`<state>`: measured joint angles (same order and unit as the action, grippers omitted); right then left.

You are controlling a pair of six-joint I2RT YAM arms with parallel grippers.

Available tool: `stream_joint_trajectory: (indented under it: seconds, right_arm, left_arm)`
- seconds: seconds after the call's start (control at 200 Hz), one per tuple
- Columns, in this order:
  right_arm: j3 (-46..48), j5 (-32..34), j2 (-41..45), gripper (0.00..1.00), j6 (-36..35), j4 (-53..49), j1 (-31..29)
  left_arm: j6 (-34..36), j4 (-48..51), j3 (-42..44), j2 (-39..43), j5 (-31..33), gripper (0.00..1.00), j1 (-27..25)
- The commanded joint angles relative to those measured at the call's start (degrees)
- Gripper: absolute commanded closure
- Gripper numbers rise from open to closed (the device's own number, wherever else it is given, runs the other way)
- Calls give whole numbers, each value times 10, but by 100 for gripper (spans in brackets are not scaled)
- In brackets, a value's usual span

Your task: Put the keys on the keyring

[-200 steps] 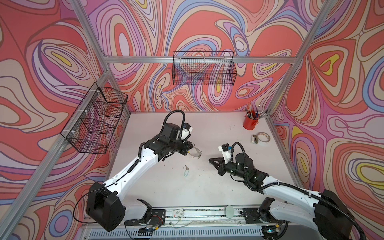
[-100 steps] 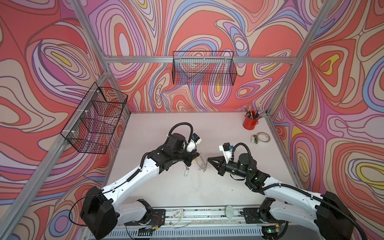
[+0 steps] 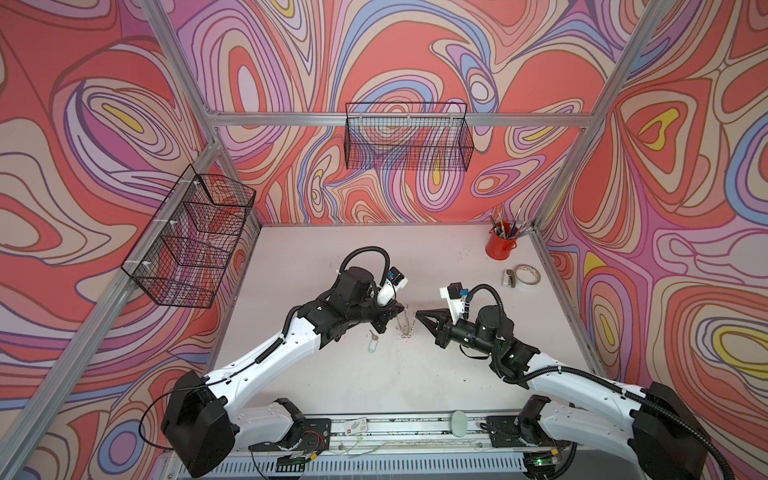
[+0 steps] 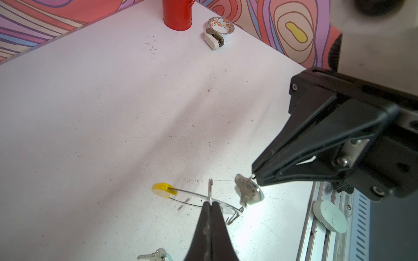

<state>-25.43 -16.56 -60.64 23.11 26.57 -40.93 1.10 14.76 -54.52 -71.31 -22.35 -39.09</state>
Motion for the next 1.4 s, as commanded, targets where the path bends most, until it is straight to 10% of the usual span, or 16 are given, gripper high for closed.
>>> stream_joint_trajectory:
  seconds: [0.0, 1.392]
  right_arm:
    - [-21, 33, -3, 100, -16, 3, 2]
    - [-54, 33, -78, 100, -5, 17, 2]
  left_arm:
    - [13, -5, -8, -5, -10, 100, -5]
    - [4, -10, -14, -12, -26, 100, -13]
